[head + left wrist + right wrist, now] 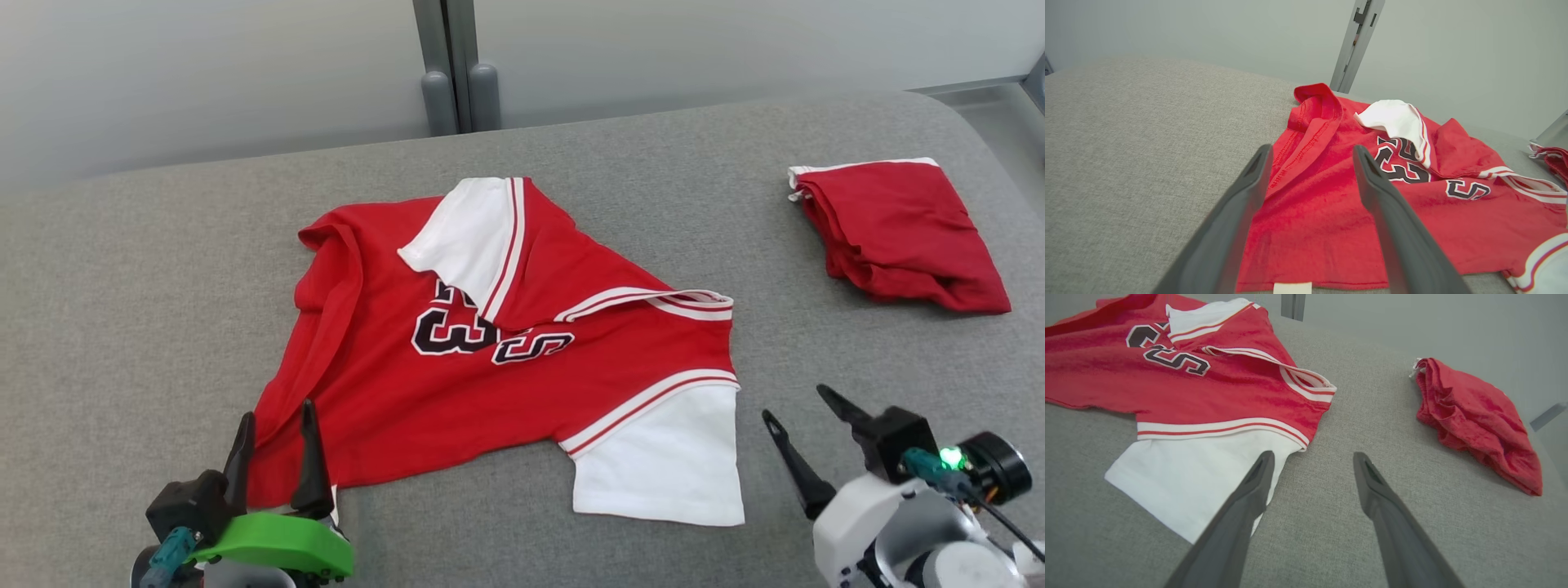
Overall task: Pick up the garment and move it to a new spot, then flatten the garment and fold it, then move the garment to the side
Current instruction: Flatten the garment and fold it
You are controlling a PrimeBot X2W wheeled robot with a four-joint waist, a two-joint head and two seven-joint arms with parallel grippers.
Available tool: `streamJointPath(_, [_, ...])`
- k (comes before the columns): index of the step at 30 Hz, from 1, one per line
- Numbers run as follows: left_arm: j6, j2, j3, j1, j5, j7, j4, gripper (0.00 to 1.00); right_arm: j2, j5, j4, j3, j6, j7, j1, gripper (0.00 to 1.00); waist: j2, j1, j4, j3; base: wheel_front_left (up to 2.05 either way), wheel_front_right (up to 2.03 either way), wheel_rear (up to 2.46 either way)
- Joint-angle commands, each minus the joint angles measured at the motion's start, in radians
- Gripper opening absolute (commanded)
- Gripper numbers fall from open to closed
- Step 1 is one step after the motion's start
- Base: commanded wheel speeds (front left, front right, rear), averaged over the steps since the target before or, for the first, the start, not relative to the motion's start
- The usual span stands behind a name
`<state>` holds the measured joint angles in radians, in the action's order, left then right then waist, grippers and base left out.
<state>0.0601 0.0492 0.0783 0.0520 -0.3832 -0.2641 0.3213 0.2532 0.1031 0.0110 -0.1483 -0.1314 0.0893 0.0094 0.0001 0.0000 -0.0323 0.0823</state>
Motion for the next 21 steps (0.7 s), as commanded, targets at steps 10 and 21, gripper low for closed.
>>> streamJointPath(10, [-0.008,0.003,0.031,0.032,-0.011,0.000,-0.012,1.00,0.029,-0.032,0.274,-0.004,0.002,0.003,-0.261,1.00,-0.0001,0.0000,0.132,0.048,0.00,0.00,0.00])
streamJointPath(21, [-0.003,0.003,0.018,0.038,-0.002,0.000,-0.023,1.00,0.030,0.028,0.629,-0.007,0.002,-0.040,-0.468,1.00,-0.0001,0.0000,0.225,0.108,0.00,0.00,0.00])
